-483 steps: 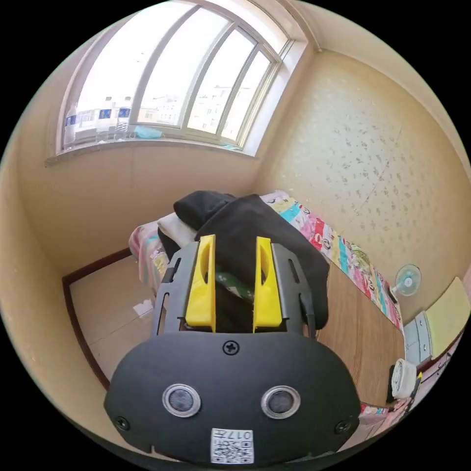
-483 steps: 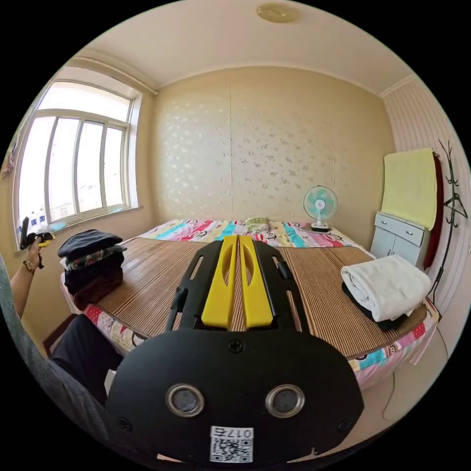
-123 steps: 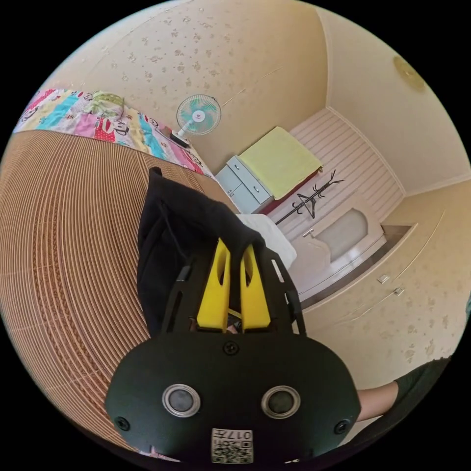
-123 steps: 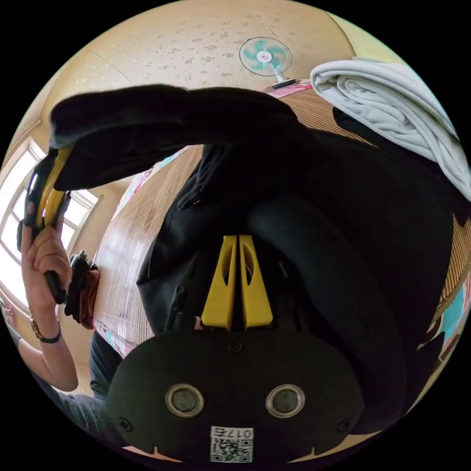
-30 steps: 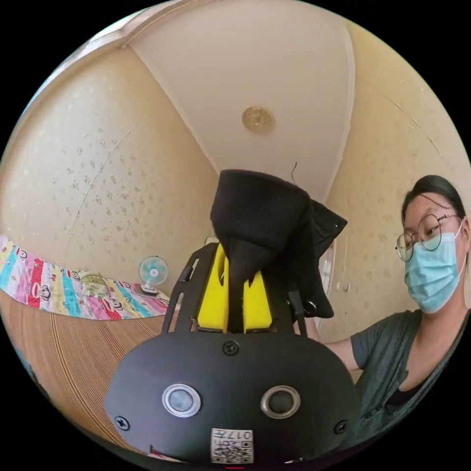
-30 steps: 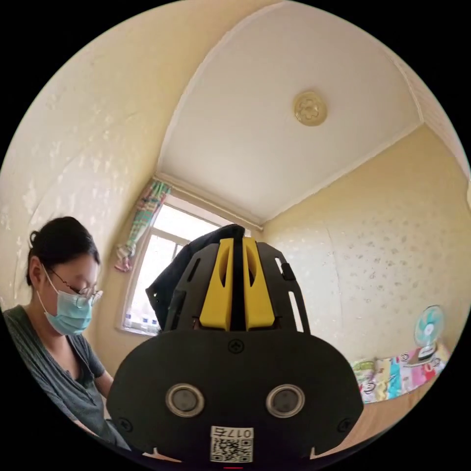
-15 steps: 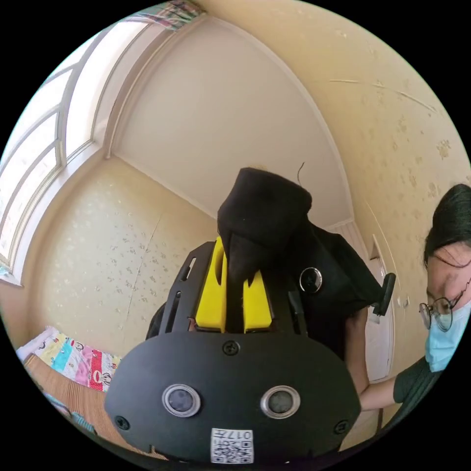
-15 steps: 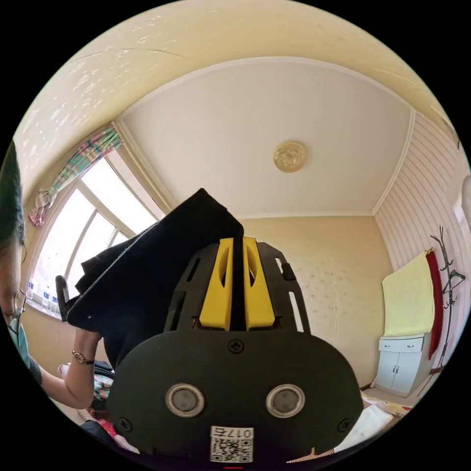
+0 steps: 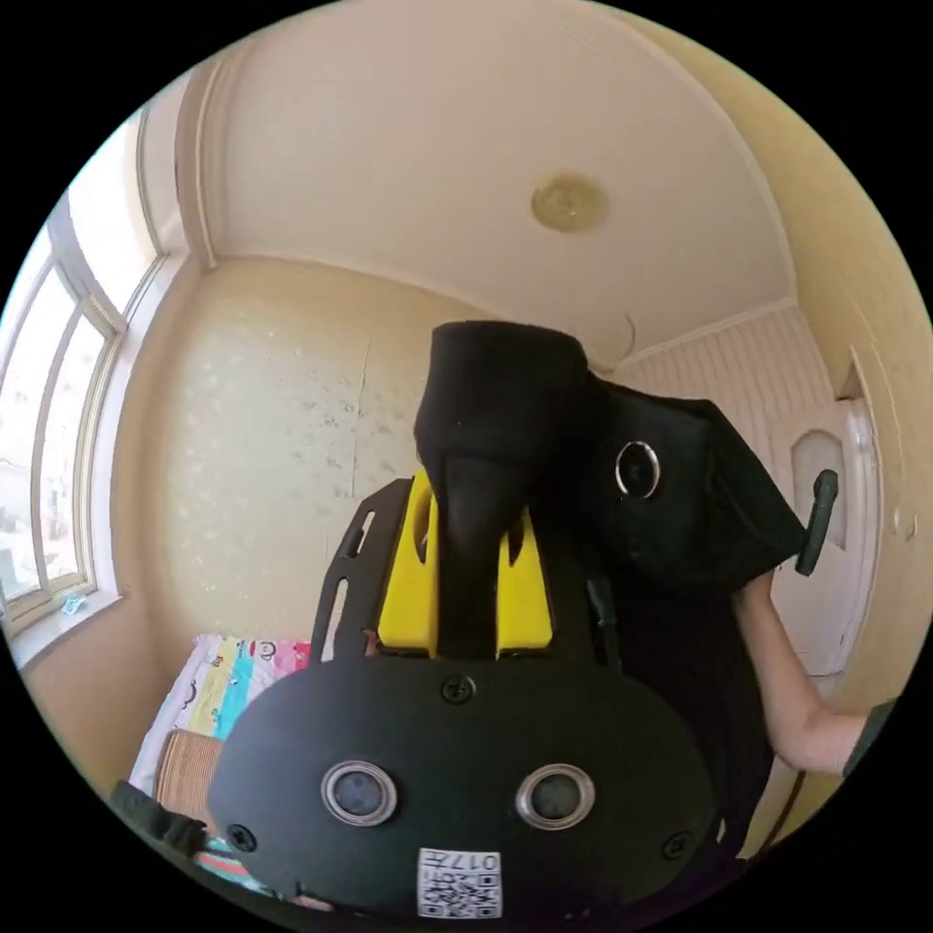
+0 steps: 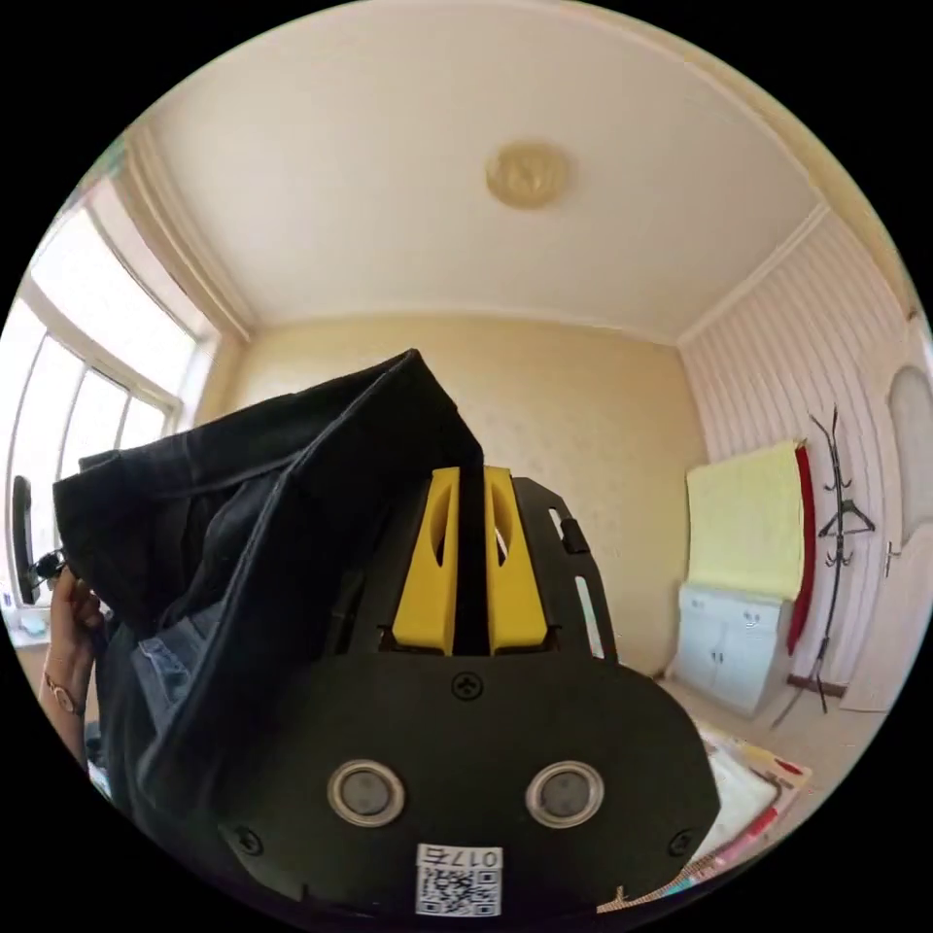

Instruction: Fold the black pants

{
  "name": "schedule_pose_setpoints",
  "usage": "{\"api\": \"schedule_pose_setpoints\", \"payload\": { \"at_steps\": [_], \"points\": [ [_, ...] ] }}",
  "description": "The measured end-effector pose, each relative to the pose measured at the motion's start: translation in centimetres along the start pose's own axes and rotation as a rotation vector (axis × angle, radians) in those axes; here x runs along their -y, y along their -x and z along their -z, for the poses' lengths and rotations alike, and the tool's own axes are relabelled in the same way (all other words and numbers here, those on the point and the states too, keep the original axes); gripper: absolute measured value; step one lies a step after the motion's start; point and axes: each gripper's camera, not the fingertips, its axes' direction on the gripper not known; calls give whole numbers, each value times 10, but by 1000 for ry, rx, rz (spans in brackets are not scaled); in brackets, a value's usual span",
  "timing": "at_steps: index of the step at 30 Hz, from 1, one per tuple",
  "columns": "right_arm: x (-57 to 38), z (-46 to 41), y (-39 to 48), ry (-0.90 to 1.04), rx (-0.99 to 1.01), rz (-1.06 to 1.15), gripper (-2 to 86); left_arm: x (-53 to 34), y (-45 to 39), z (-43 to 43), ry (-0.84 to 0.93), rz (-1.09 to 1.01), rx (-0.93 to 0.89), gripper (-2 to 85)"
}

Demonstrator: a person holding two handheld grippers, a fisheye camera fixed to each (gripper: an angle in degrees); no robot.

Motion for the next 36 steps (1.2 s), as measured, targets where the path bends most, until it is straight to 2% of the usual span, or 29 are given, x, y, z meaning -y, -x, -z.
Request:
{"api": "schedule_pose_setpoints", "payload": {
  "at_steps": [1, 2, 4, 5, 7, 9, 11, 12, 14, 17, 20, 24, 26, 28, 29, 32, 36],
  "points": [
    [6, -90, 0, 303, 1, -8, 52, 1, 29, -42, 146, 31, 82, 111],
    [-8, -137, -1, 461, -12, 14, 57, -16, 50, -63, 177, 28, 128, 115],
    [-46, -144, -4, 372, 20, -34, 62, -62, 73, -81, 144, 23, 88, 111],
    [-79, -143, 1, 330, 101, 15, 65, -106, 85, -97, 163, -4, 9, 110],
    [-144, -149, 11, 389, 203, 150, 67, -188, 100, -128, 268, -39, -54, 106],
    [-232, -158, 15, 517, 242, 274, 68, -283, 114, -160, 429, -38, -36, 102],
    [-365, -171, 1, 758, 299, 296, 69, -422, 135, -190, 645, 46, -57, 103],
    [-399, -173, -5, 825, 330, 292, 69, -456, 139, -195, 695, 73, -77, 103],
    [-529, -166, -23, 1089, 387, 307, 71, -572, 143, -204, 876, 130, -118, 106],
    [-640, -131, -44, 1241, 299, 401, 76, -659, 126, -197, 995, 69, -82, 109],
    [-678, -109, -74, 1286, 255, 365, 82, -671, 120, -186, 973, 41, -54, 113],
    [-658, -117, -120, 1256, 238, 182, 86, -649, 125, -186, 910, 77, -116, 115],
    [-652, -126, -148, 1284, 272, 18, 89, -667, 126, -201, 1037, 56, -32, 119],
    [-654, -123, -167, 1291, 344, -113, 89, -668, 127, -182, 954, 68, 40, 118],
    [-657, -118, -178, 1290, 373, -162, 89, -668, 133, -170, 950, 158, 53, 107],
    [-661, -103, -213, 1301, 310, -126, 98, -671, 146, -131, 982, 302, -26, 43],
    [-649, -93, -281, 1289, 228, -109, 126, -677, 123, -65, 944, 144, 6, -5]
  ]
}}
